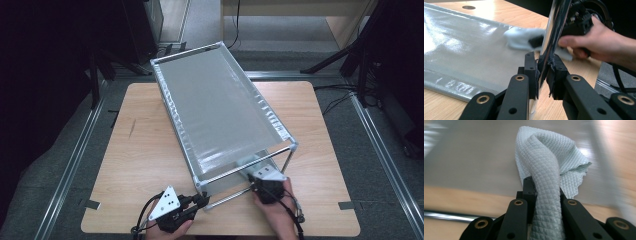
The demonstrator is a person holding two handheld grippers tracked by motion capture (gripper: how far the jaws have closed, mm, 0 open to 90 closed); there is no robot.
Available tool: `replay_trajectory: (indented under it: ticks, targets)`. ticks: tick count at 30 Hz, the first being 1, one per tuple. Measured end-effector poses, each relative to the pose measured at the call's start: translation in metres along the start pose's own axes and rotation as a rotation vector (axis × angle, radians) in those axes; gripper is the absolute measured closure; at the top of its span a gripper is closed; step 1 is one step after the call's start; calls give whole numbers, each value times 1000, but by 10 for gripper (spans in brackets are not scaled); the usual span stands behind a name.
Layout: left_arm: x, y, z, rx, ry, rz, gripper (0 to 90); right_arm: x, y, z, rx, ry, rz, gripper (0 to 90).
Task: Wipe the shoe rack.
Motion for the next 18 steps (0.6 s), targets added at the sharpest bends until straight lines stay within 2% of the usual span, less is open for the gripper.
replay_trajectory:
  ticks: [2,3,5,7,12,15,18]
  targets:
    - [0,0,0,0,-1,2,795,21,8,3,6,-23,63,808]
    - [0,0,0,0,0,3,795,26,10,4,10,-34,72,808]
    - [0,-1,0,1,1,4,794,30,11,5,24,-62,59,809]
    - [0,-1,0,2,3,4,794,26,9,5,18,-52,60,809]
    - [0,-1,0,1,5,5,793,-6,-5,2,9,-14,-9,808]
    - [0,-1,0,3,6,3,794,-36,-14,0,3,32,-78,807]
    - [0,-1,0,3,8,4,793,-65,-21,-2,-11,57,-138,807]
Point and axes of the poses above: each handheld gripper's, and its own axes: y roughly backward along the jaws, z roughly out of its underside, x roughly to its right, the point moved 9 cm from there along -y, roughly forward along the jaws, and after that the axes turned 14 degrees about -z, right-handed, at the moved point
